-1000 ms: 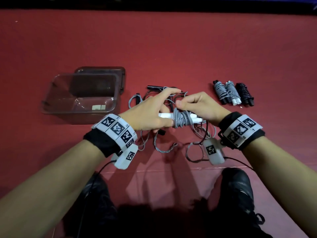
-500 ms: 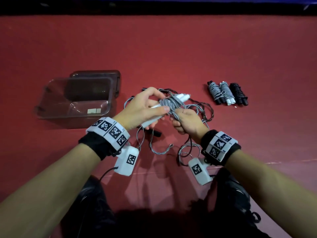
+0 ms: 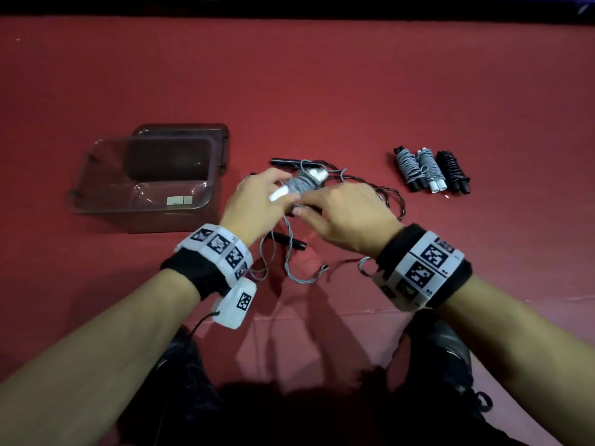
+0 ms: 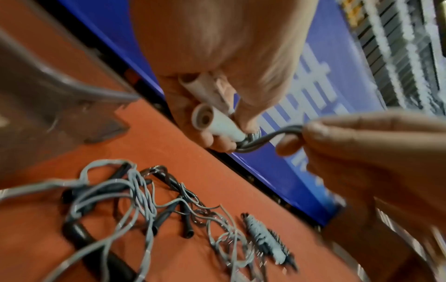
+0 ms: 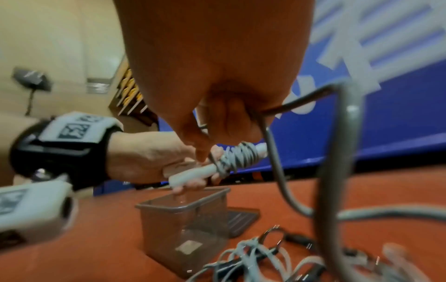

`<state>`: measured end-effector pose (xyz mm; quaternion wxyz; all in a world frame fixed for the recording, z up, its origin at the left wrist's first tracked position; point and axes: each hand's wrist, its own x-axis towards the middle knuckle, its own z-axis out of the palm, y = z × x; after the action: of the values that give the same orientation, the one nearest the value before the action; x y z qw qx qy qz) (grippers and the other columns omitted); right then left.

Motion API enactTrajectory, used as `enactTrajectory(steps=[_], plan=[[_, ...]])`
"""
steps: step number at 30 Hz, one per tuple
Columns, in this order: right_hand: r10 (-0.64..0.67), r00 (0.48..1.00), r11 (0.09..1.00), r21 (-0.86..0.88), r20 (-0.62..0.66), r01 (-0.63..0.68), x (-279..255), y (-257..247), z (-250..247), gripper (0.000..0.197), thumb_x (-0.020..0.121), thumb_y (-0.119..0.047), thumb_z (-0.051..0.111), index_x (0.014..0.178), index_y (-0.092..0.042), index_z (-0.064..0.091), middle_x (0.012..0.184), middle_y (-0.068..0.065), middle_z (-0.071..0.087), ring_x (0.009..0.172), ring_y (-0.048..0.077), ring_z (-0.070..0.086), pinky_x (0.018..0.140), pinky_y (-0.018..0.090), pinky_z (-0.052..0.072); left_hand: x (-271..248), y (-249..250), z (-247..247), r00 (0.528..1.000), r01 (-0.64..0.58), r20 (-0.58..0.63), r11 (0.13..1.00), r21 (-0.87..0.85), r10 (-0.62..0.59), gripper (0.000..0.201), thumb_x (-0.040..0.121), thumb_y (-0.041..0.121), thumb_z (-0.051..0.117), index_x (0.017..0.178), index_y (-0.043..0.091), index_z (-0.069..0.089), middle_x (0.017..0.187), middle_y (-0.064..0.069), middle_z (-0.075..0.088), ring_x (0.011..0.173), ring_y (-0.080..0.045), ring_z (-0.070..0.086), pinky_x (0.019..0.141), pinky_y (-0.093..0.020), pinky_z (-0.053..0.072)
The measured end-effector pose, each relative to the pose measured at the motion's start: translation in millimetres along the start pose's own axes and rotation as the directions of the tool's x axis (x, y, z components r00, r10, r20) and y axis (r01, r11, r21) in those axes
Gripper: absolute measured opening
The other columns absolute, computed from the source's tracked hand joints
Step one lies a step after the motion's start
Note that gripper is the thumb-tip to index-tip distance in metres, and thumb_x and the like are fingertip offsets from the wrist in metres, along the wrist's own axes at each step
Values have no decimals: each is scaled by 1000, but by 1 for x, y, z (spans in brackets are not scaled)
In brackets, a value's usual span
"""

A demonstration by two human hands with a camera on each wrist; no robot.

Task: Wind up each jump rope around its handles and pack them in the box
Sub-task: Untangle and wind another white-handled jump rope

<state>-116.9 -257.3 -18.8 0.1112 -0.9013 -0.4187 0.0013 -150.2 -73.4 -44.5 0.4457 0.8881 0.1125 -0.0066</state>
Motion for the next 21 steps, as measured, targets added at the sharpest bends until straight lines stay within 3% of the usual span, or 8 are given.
enactTrajectory(steps=[3, 6, 7, 10, 12, 16, 18, 21], plan=[[-66, 998, 998, 10, -5, 66, 2, 7, -17, 42, 101, -56, 35, 106, -32, 70, 105, -8, 68, 100, 23, 65, 66, 35, 44, -5, 12, 2, 978, -167, 159, 957, 237, 131, 40, 90, 28, 62, 127, 43, 63, 113, 1, 74, 107, -27, 67, 89, -41, 53], [-50, 999, 991, 124, -10, 50, 5, 17, -28, 26, 97, -52, 55, 100, -29, 67, 99, -9, 65, 95, 20, 64, 73, 42, 52, -6, 21, -5, 942, -204, 303, 963, 176, 144, 30, 94, 32, 58, 87, 61, 58, 86, 6, 71, 86, -22, 67, 71, -37, 47], [-16, 1000, 984, 175, -25, 20, 7, 21, -32, 26, 92, -53, 63, 99, -28, 63, 94, -10, 66, 89, 20, 64, 74, 42, 52, -6, 21, -5, 922, -213, 356, 967, 141, 151, 30, 94, 34, 57, 84, 62, 58, 80, 5, 70, 81, -22, 69, 68, -37, 47], [61, 997, 958, 278, 45, -71, 11, 34, -40, 36, 79, -57, 78, 94, -29, 61, 78, -12, 65, 72, 14, 58, 72, 43, 52, -12, 23, -1, 859, -231, 479, 972, 45, 182, 19, 98, 24, 58, 102, 42, 61, 82, 3, 71, 75, -21, 72, 72, -41, 57], [66, 992, 921, 376, 105, -101, 10, 43, -36, 34, 75, -55, 83, 88, -27, 68, 78, -8, 70, 71, 12, 61, 73, 41, 53, -13, 24, 0, 839, -211, 508, 977, -24, 194, 29, 98, 13, 61, 114, 34, 49, 95, 5, 71, 80, -23, 72, 76, -43, 58], [62, 989, 647, 749, 132, -141, 4, 53, -21, 29, 75, -36, 84, 82, -9, 75, 80, 12, 74, 74, 11, 63, 75, 37, 52, -15, 34, -13, 771, -161, 592, 971, -176, 235, 61, 96, 3, 64, 142, 20, 27, 75, -6, 70, 58, -24, 60, 59, -39, 50], [117, 980, 465, 863, 163, -199, -2, 55, -12, 16, 77, -25, 81, 79, -10, 74, 72, 1, 74, 69, 5, 62, 70, 24, 52, -17, 45, -19, 745, -124, 610, 955, -271, 270, 65, 93, 1, 63, 144, 18, 27, 68, -19, 65, 51, -28, 57, 51, -36, 46], [174, 959, 207, 944, 225, -259, -8, 52, 5, 7, 86, -6, 68, 81, -10, 67, 64, -9, 67, 56, 4, 59, 56, 17, 49, -16, 56, -21, 791, -17, 517, 857, -515, 326, 64, 82, 0, 60, 138, 19, 35, 76, -43, 55, 49, -28, 58, 45, -36, 47]])
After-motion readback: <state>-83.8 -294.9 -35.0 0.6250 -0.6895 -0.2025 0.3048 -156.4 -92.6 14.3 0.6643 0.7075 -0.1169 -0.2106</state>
